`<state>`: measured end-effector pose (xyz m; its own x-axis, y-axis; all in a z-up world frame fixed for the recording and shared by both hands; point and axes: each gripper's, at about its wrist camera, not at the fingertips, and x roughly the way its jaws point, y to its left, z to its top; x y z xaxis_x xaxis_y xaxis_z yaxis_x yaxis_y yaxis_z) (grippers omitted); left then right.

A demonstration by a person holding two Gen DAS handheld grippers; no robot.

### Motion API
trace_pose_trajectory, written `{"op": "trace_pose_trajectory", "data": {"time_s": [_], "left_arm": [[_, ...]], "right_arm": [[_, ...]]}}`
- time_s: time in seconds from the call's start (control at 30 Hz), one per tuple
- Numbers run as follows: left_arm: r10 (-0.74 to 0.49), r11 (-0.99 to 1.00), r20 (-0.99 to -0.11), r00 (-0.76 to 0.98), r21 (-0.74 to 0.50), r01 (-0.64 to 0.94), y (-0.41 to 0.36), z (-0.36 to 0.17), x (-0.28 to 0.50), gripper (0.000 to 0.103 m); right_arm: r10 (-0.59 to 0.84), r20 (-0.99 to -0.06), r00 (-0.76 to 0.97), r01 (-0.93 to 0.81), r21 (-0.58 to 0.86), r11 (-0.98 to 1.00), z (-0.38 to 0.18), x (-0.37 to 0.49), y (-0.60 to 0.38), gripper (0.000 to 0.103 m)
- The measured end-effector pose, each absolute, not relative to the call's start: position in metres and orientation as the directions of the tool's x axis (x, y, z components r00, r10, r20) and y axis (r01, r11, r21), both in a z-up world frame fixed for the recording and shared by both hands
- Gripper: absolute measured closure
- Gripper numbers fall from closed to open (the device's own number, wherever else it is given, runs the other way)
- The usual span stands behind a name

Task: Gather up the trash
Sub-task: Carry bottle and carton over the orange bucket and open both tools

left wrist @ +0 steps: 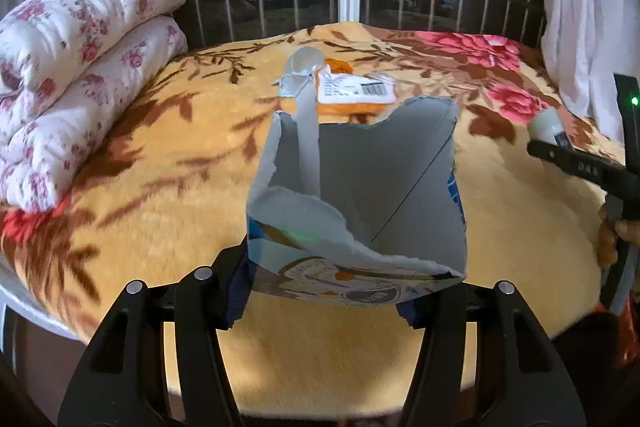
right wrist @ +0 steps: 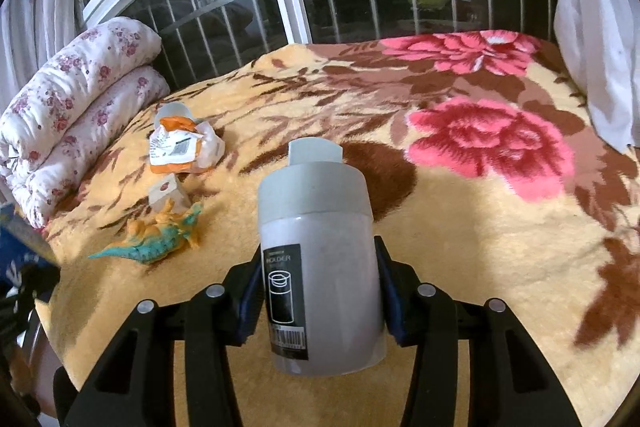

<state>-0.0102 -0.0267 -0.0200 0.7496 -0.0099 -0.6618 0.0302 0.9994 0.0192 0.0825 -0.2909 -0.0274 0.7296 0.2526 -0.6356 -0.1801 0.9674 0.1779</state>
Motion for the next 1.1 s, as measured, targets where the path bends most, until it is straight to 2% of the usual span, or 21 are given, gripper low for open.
{"op": "trace_pose_trajectory", "data": {"time_s": [0.3,0.5,0.77,1.1], "left_arm": [[-0.064,0.995,-0.654,0.754,0.017,0.099,-0.050,-0.028,-0.064,0.047],[-0.098,0.990,-0.675,0.731,0.011,0.143,-0.061,-0.042,-0.093,0.047],[-0.123,0.983,-0.745,0.655,0.001,0.184,-0.064,-0.082,-0.122,0.047],[-0.120,0.971,-0.874,0.470,-0.004,0.241,-0.073,-0.166,-0.124,0.047]], "right_arm": [[0.376,-0.564,0.735,-0.302,0.224,0.927,0.006,-0.006,-0.279,0.055],[0.446,-0.558,0.700,-0.390,0.225,0.893,0.008,-0.075,-0.269,0.055],[0.485,-0.625,0.612,-0.478,0.196,0.856,-0.027,-0.146,-0.253,0.055],[0.439,-0.782,0.443,-0.454,0.227,0.862,-0.121,-0.139,-0.234,0.054]]}}
